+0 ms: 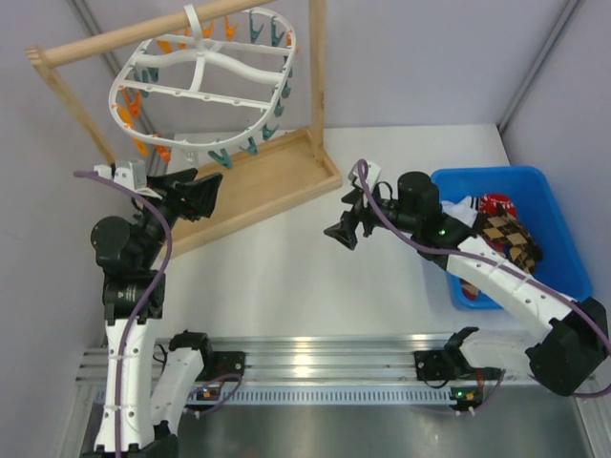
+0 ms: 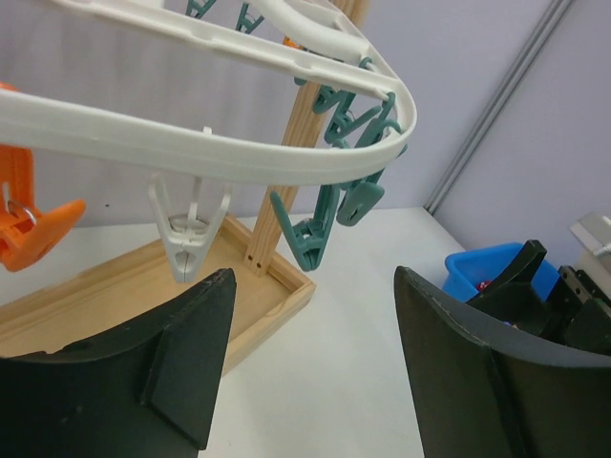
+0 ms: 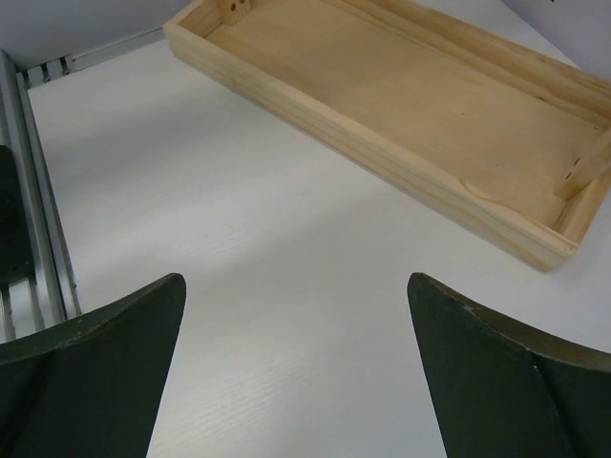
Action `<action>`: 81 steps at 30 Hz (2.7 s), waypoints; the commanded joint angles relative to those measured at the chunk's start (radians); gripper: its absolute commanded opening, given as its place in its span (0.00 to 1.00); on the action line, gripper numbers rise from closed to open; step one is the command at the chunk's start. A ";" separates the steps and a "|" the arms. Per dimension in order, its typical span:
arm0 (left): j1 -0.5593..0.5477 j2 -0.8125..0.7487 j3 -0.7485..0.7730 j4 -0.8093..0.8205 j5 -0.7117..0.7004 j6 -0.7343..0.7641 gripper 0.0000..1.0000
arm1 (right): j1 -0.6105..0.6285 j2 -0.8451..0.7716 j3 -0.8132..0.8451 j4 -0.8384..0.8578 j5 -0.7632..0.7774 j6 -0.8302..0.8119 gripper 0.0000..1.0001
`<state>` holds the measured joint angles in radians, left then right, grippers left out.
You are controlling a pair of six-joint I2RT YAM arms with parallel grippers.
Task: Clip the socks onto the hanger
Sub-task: Open the clamp at the hanger.
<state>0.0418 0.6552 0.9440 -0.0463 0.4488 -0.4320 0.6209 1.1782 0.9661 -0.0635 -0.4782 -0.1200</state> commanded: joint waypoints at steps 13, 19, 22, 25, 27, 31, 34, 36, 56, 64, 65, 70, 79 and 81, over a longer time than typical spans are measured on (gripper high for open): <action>-0.017 0.109 0.071 0.162 -0.053 -0.001 0.72 | 0.083 0.080 0.129 0.113 0.046 -0.012 1.00; -0.033 0.136 0.099 0.117 -0.055 0.021 0.72 | 0.083 0.069 0.109 0.117 0.078 -0.026 1.00; -0.039 0.146 0.111 0.097 -0.079 0.042 0.72 | 0.085 0.063 0.092 0.120 0.084 -0.027 1.00; -0.065 0.161 0.128 0.079 -0.114 0.049 0.71 | 0.083 0.060 0.080 0.125 0.090 -0.027 1.00; -0.074 0.172 0.144 0.068 -0.125 0.049 0.70 | 0.083 0.061 0.079 0.126 0.093 -0.027 1.00; -0.097 0.195 0.168 0.051 -0.157 0.059 0.68 | 0.083 0.067 0.079 0.126 0.102 -0.030 1.00; -0.121 0.202 0.179 0.025 -0.185 0.084 0.67 | 0.083 0.074 0.080 0.126 0.108 -0.030 1.00; -0.129 0.207 0.187 0.016 -0.197 0.107 0.66 | 0.083 0.075 0.082 0.128 0.113 -0.030 1.00; -0.154 0.196 0.170 -0.032 -0.246 0.147 0.67 | 0.083 0.090 0.094 0.116 0.116 -0.032 1.00; -0.154 0.196 0.168 -0.033 -0.211 0.159 0.69 | 0.083 0.081 0.082 0.116 0.118 -0.035 1.00; -0.154 0.201 0.171 -0.032 -0.232 0.153 0.69 | 0.083 0.080 0.082 0.117 0.118 -0.035 1.00; -0.154 0.216 0.193 -0.026 -0.317 0.130 0.64 | 0.083 0.078 0.085 0.116 0.118 -0.033 1.00; -0.154 0.231 0.217 -0.030 -0.325 0.085 0.34 | 0.083 0.086 0.091 0.139 0.109 0.002 1.00; -0.154 0.233 0.219 -0.035 -0.320 0.084 0.24 | 0.085 0.090 0.095 0.155 0.093 0.019 1.00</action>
<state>-0.1131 0.8818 1.1149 -0.1356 0.1509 -0.3321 0.6872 1.2732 1.0412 0.0162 -0.3626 -0.1291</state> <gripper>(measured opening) 0.291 0.996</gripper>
